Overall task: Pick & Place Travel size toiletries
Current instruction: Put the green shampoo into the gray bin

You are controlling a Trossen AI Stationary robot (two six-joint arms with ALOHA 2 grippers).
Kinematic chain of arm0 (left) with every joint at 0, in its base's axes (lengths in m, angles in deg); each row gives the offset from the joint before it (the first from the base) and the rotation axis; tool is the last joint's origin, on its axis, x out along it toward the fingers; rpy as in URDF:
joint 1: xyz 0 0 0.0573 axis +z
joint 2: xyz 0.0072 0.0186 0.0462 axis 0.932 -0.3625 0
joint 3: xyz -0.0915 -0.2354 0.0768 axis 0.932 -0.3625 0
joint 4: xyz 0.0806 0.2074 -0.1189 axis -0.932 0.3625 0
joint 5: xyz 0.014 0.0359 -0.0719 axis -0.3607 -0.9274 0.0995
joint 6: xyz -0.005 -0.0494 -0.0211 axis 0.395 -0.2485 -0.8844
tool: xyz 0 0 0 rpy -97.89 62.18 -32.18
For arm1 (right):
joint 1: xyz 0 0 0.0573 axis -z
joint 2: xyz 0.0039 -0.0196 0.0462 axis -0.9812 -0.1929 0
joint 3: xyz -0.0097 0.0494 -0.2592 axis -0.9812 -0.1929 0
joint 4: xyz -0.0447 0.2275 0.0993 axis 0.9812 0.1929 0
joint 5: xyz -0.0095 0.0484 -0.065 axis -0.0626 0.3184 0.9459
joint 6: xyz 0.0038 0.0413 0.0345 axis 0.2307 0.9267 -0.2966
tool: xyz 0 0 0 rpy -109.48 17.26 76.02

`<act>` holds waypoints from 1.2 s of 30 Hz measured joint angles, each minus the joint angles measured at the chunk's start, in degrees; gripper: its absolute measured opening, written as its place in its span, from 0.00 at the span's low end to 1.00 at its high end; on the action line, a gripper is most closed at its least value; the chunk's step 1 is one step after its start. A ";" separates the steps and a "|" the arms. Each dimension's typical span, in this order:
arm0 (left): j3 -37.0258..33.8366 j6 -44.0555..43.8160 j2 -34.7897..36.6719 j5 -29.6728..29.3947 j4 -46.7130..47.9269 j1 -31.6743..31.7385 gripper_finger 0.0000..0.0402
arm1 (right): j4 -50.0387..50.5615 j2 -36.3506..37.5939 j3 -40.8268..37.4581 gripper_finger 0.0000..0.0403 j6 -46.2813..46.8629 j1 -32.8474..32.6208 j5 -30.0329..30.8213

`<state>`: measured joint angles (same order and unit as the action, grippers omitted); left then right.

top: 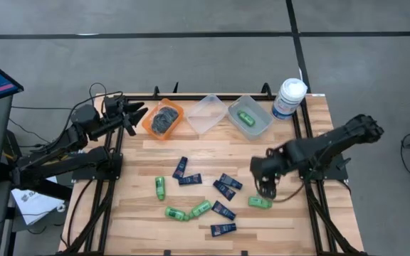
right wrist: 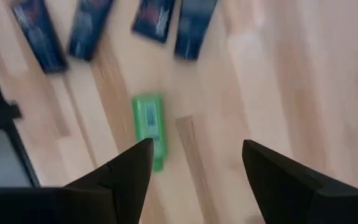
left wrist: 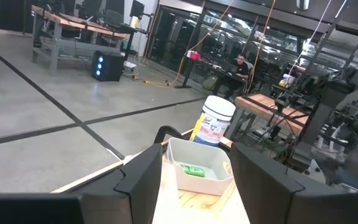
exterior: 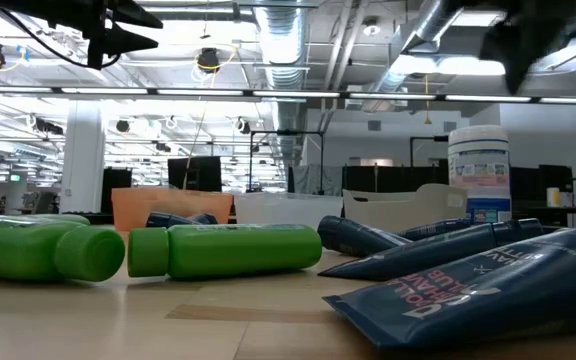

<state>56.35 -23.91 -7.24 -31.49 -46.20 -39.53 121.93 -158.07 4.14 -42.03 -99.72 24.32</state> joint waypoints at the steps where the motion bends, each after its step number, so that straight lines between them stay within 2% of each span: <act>1: 0.00 0.00 0.00 -0.04 -0.02 0.01 0.46 | -0.33 -1.15 -0.10 0.59 1.22 -1.36 -0.01; 9: 0.00 1.21 0.00 -0.04 -0.02 0.02 0.46 | -4.35 -9.84 -2.27 0.66 7.77 -9.00 -0.55; 19: 0.00 2.76 0.00 0.00 0.06 0.02 0.46 | -11.47 -18.92 -2.36 0.75 7.35 -10.95 -1.11; 36: 0.00 2.74 0.00 0.00 0.02 0.02 0.46 | -26.94 -19.24 -16.16 0.74 8.65 -10.97 -1.91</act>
<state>56.35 -21.17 -7.24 -31.48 -46.17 -39.51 94.98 -177.31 -12.02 -33.38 -110.69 22.41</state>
